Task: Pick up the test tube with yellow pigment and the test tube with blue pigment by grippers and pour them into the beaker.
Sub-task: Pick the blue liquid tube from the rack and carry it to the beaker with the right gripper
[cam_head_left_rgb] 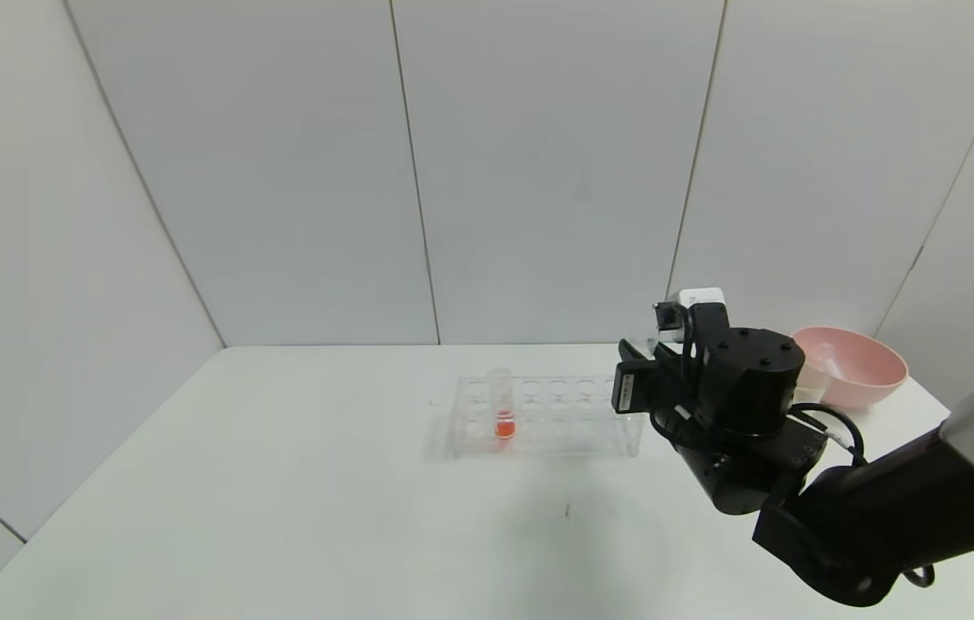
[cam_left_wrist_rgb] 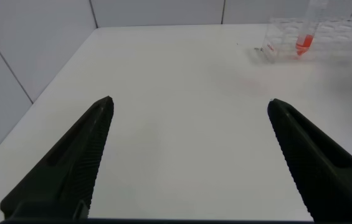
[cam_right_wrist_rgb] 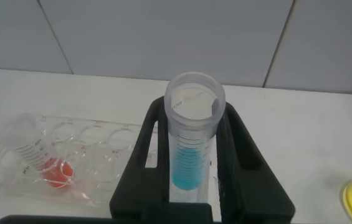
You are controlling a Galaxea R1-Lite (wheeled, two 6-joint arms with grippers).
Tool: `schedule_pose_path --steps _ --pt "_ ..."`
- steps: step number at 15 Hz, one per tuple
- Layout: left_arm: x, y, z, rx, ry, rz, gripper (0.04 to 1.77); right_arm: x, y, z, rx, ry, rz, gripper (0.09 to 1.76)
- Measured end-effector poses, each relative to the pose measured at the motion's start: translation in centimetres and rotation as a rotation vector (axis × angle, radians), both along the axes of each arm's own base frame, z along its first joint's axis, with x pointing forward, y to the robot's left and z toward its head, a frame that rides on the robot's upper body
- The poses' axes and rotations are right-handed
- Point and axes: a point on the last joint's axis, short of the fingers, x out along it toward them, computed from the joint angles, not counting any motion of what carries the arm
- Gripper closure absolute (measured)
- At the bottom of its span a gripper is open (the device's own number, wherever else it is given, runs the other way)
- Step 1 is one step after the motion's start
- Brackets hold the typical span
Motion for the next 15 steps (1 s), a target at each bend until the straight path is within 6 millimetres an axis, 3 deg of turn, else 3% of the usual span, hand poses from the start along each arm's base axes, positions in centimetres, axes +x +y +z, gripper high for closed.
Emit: schedule_pose_path --steps 4,11,15 --pt "0.0 0.0 0.0 0.0 0.0 0.0 0.05 -1.2 0.0 2.2 0.015 -0.029 0.018 1.35" --pt "0.0 0.0 0.0 0.0 0.0 0.0 0.05 -1.7 -0.3 3.0 -0.001 -0.039 0.024 1.35" --pt "0.0 0.0 0.0 0.0 0.0 0.0 0.05 -2.1 -2.2 4.2 -0.024 0.026 0.148 1.35"
